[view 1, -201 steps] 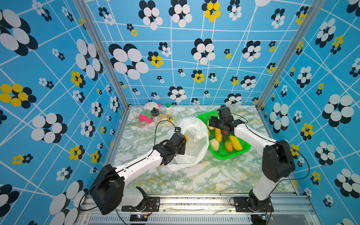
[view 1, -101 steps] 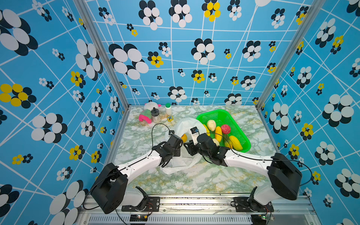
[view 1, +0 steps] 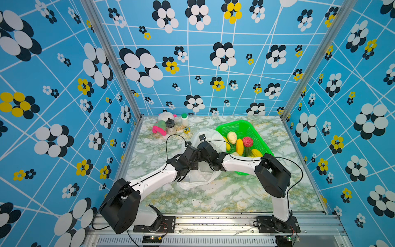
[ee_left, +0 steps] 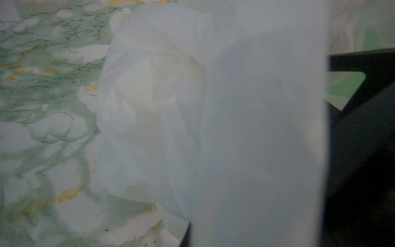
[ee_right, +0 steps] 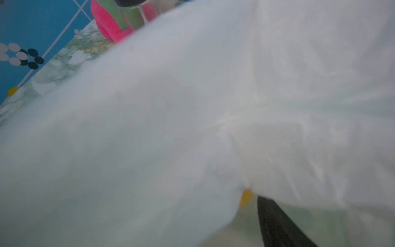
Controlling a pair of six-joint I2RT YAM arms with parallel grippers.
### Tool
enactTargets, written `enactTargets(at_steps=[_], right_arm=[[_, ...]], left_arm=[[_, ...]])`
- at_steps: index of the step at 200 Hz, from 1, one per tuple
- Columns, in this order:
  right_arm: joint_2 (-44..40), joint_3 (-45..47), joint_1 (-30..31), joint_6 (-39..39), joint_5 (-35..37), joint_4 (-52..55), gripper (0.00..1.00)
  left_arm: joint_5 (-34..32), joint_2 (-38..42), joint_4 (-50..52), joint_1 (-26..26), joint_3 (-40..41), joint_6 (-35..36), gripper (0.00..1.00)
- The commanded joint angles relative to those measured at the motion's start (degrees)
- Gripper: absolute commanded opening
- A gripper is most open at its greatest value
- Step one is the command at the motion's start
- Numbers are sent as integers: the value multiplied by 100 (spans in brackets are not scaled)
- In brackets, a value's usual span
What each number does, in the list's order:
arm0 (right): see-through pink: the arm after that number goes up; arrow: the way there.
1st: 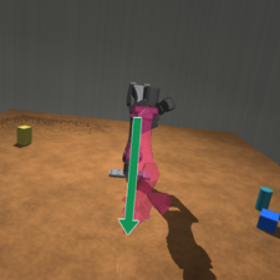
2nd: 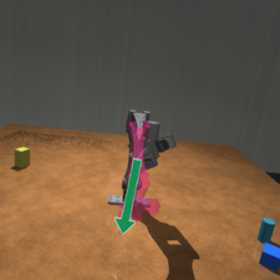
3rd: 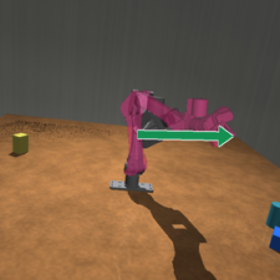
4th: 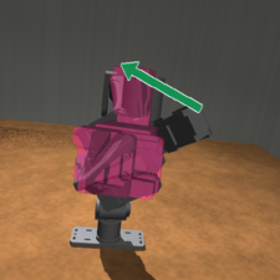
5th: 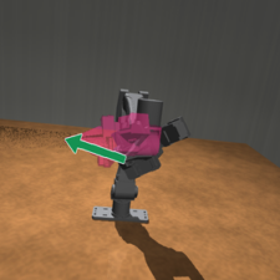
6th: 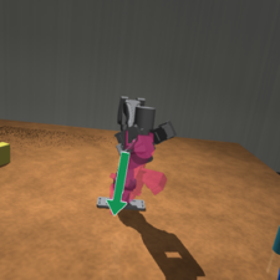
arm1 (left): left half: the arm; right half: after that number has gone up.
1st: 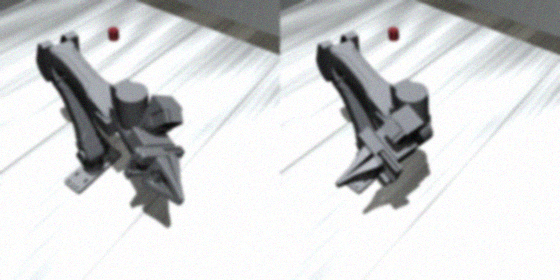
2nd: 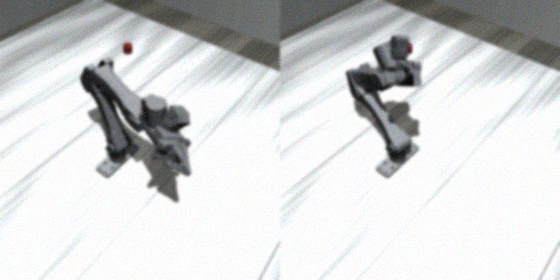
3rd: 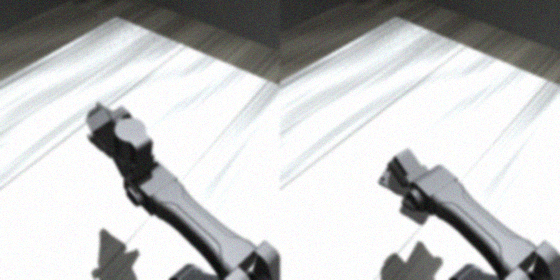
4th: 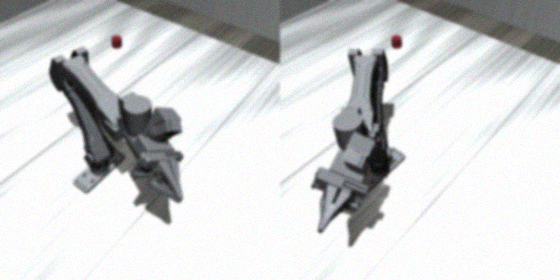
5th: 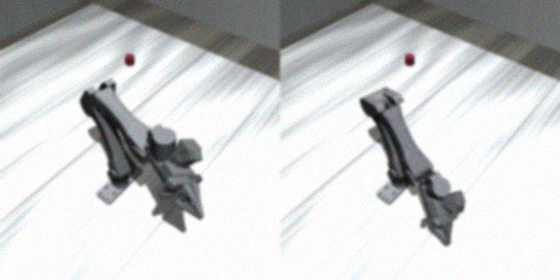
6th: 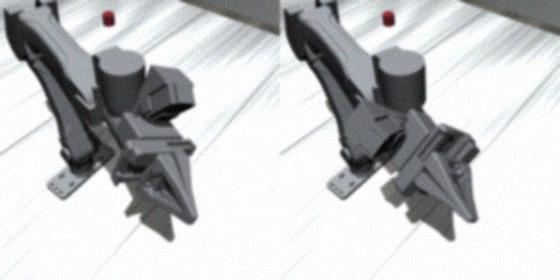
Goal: Untie the knot of the plastic bag and take out the fruit
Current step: Pick up the fruit from the plastic bag.
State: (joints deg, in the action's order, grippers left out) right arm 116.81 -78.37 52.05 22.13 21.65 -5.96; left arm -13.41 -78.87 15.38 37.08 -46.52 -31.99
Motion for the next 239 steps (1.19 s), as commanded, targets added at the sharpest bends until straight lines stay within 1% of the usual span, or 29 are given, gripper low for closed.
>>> enactTargets(at_steps=[1, 19, 26, 42, 47, 69, 83, 95, 104, 121, 150, 158, 218, 239], right_arm=[[453, -520, -28, -29, 350, 503, 80], [745, -939, -57, -25, 331, 730, 82], [1004, -1086, -66, -28, 329, 808, 82], [1266, -1283, -102, -13, 282, 954, 80], [1326, -1516, -113, -5, 263, 987, 79], [1546, -1695, -162, 41, 155, 1010, 75], [1635, -1746, -211, 46, 50, 933, 70], [1693, -1827, -247, 46, -23, 950, 64], [1689, -1874, -257, 52, -46, 985, 56], [1539, -1808, -257, 46, -125, 976, 49], [856, -1377, -248, 72, -510, 753, 40], [514, -991, -248, 85, -635, 658, 37], [-2044, 1130, -250, 74, -1453, -301, 36], [-2852, 1733, -278, 107, -1236, -354, 36]], left_arm=[[112, -102, -96, -52, -130, -49, 0], [111, -111, -87, -57, -134, -62, 0], [102, -107, -93, -69, -129, -67, 0], [102, -98, -96, -87, -120, -75, 0], [107, -90, -96, -93, -120, -71, 0], [109, -83, -87, -127, -129, -70, 0], [127, -68, -96, -147, -121, -50, 0], [137, -63, -89, -148, -120, -46, 0], [137, -53, -71, -157, -120, -49, 0], [112, -24, -62, -160, -90, -50, 0], [82, -22, -86, -238, -33, -105, 0], [67, -28, -110, -266, -15, -116, 0], [53, -100, -219, -333, 15, -128, 0], [25, -101, -250, -337, 18, -116, 0]])
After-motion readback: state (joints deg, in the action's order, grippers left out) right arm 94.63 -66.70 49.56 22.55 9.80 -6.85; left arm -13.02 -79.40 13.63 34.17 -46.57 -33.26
